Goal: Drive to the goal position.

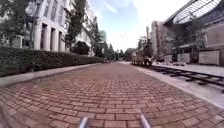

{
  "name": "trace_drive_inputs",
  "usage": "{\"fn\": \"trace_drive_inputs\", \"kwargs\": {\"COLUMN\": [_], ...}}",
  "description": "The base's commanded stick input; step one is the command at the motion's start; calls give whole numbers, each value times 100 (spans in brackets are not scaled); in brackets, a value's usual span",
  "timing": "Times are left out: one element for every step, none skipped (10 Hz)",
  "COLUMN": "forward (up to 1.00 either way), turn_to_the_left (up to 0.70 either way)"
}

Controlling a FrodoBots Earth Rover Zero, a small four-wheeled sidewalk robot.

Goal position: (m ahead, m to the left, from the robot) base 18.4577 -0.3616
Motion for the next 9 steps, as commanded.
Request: {"fn": "trace_drive_inputs", "kwargs": {"forward": [70,70,70,70,70,70,70,70,70], "turn_to_the_left": [0,0,0,0,0,0,0,0,0]}}
